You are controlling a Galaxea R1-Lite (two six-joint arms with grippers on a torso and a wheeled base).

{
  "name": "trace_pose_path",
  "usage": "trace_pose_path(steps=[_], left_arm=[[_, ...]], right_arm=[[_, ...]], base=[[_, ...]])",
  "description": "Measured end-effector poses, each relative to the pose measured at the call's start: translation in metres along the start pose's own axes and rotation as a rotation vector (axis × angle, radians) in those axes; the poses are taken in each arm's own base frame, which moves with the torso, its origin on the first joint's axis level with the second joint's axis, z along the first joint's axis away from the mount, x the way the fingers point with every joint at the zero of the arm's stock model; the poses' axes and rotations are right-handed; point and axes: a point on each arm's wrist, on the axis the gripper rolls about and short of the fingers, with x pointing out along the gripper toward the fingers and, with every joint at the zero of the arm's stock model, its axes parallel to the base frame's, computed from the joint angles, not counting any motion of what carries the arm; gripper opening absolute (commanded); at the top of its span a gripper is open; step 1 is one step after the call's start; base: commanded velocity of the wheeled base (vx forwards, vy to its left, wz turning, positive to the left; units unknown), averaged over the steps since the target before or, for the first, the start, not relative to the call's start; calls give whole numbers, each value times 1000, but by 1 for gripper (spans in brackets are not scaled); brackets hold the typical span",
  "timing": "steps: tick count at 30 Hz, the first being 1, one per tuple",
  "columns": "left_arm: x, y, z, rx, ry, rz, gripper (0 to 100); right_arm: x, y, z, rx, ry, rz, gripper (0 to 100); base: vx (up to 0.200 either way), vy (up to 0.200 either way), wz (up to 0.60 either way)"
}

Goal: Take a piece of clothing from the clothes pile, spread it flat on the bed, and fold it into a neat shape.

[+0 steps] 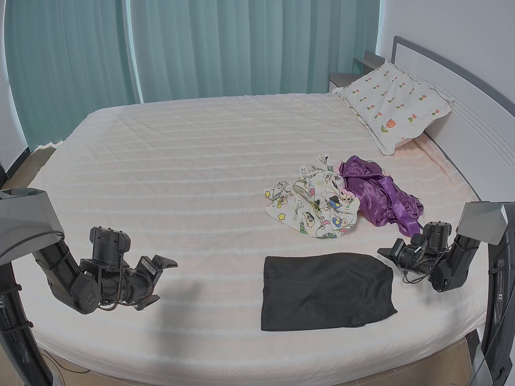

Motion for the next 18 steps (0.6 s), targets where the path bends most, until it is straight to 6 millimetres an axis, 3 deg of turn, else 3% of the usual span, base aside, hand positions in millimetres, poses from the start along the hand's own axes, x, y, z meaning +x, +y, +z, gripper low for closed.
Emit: trace_pose_path(steps=[2, 3, 11, 18], left_arm=[[0, 0, 0, 0, 0, 1, 100], [0, 0, 0, 0, 0, 1, 100], [0, 0, 0, 2, 0, 1, 100], [1, 0, 0, 3, -1, 3, 100]], right_arm=[[-1, -1, 1, 0, -2, -3, 0], [-2, -1, 0, 1, -1, -5, 100], [-18, 0, -7, -29, 38, -41, 100], [-18, 4, -16, -3, 107, -60, 100]], base=[[0, 0, 0], [0, 0, 0], [0, 0, 0], [0, 0, 0]])
